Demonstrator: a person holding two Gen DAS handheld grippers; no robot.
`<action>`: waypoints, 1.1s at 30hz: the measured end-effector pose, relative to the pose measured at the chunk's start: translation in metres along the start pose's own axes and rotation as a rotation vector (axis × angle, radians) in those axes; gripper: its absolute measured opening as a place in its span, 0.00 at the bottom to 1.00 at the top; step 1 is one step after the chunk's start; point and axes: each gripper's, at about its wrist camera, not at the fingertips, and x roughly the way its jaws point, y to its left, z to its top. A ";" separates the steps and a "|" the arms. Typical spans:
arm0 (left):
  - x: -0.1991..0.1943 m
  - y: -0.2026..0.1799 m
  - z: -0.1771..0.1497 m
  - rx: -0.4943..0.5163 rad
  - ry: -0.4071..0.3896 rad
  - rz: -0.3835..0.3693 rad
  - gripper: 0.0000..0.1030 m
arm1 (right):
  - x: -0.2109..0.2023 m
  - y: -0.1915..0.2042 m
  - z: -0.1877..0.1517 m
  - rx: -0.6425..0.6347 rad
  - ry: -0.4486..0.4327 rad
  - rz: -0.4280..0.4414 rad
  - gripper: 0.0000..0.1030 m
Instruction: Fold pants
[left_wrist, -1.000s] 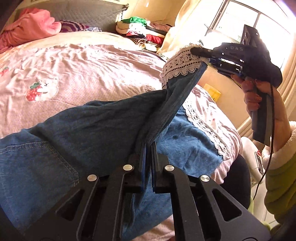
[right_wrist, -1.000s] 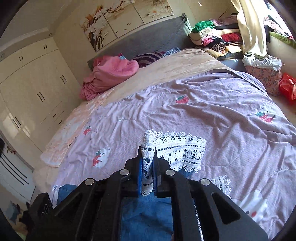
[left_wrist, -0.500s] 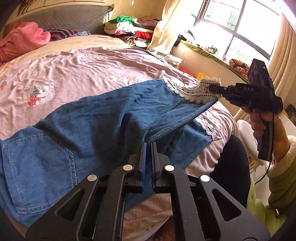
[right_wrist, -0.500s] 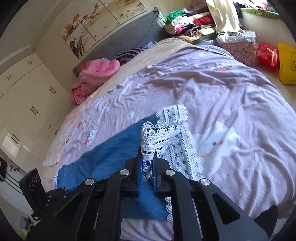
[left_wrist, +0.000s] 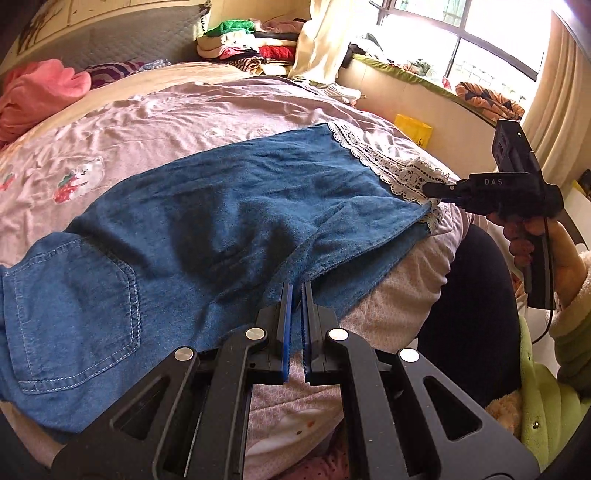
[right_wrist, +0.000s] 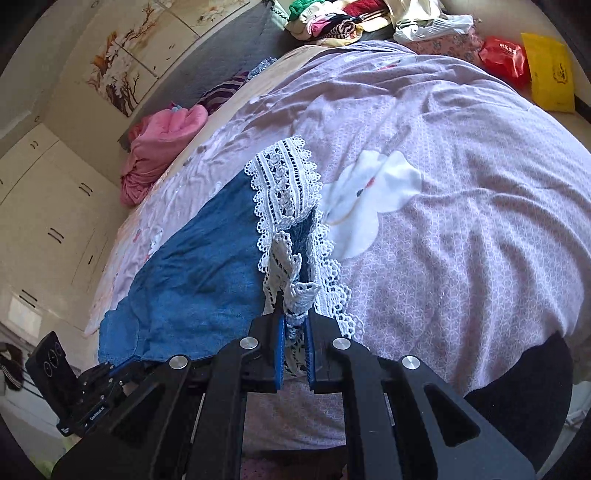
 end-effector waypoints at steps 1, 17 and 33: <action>0.001 -0.002 0.000 0.011 0.003 0.004 0.00 | -0.001 -0.001 -0.001 0.009 -0.001 0.008 0.09; 0.025 -0.041 0.006 0.267 0.012 0.165 0.26 | -0.005 0.011 0.006 -0.009 -0.017 0.026 0.11; 0.010 -0.035 -0.003 0.259 0.035 0.084 0.00 | -0.005 0.007 -0.011 -0.044 0.038 -0.017 0.11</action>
